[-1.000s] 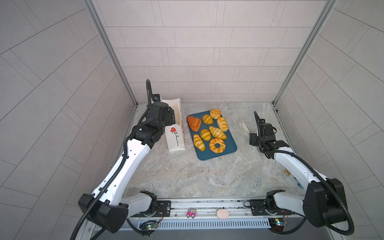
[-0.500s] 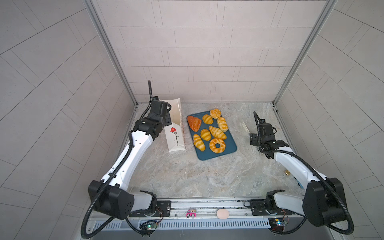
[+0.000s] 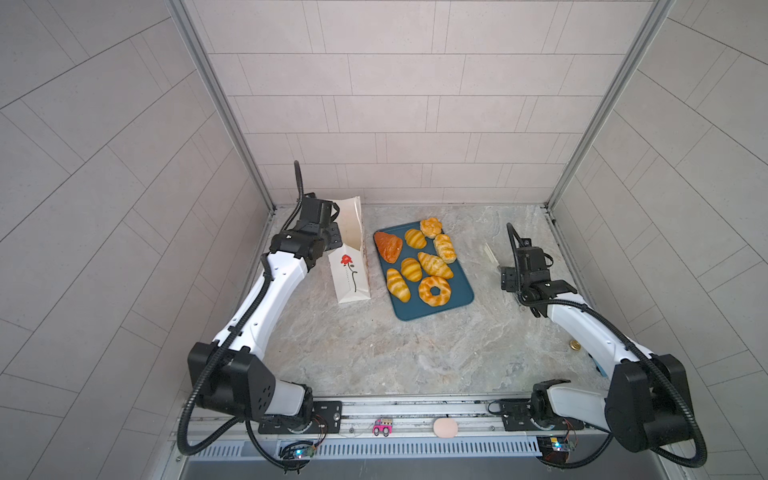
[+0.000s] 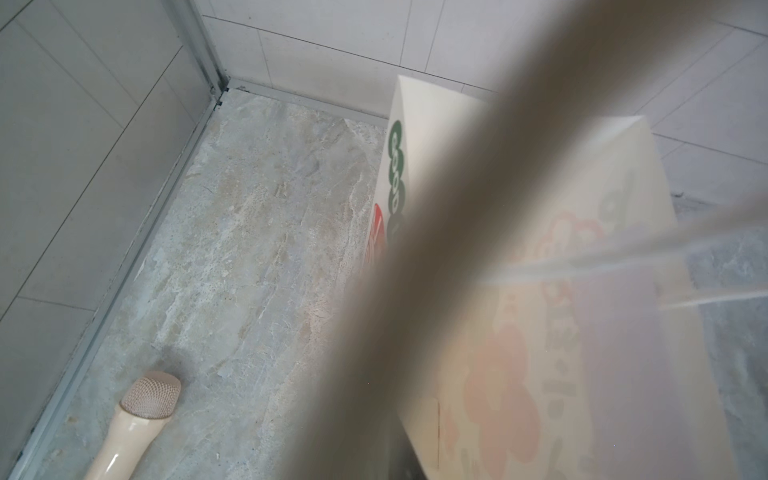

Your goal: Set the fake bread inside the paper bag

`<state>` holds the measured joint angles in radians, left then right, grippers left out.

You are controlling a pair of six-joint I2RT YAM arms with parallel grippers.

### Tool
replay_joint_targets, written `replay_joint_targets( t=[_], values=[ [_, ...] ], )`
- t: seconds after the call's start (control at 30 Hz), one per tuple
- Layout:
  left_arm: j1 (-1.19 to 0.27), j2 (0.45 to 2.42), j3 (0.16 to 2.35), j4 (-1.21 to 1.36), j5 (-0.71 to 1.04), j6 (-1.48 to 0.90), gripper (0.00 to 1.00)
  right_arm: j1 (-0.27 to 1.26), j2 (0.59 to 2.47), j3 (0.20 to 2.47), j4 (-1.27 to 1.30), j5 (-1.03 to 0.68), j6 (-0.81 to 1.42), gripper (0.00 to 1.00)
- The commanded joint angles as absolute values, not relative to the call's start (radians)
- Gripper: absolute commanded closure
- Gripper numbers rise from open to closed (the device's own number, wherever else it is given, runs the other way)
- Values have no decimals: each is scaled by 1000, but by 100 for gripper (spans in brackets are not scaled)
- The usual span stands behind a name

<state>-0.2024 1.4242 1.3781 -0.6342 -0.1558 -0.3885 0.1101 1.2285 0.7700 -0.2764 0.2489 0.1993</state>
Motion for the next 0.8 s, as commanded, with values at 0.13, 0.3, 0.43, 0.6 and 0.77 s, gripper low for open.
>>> replay_joint_targets(
  t=[0.13, 0.3, 0.43, 0.6, 0.77],
  values=[
    [-170, 1463, 1427, -599, -107, -411, 100, 79, 1231, 777, -304, 282, 210, 19],
    [-150, 1509, 1468, -597, -74, -414, 100, 66, 1255, 792, -317, 281, 206, 18],
    [-146, 1536, 1495, -596, -74, -415, 100, 62, 1271, 803, -325, 282, 201, 18],
    [-138, 1563, 1525, -594, -63, -414, 100, 43, 1304, 805, -330, 277, 201, 18],
    [-138, 1584, 1533, -588, -42, -416, 100, 19, 1333, 809, -333, 246, 197, 20]
  ],
)
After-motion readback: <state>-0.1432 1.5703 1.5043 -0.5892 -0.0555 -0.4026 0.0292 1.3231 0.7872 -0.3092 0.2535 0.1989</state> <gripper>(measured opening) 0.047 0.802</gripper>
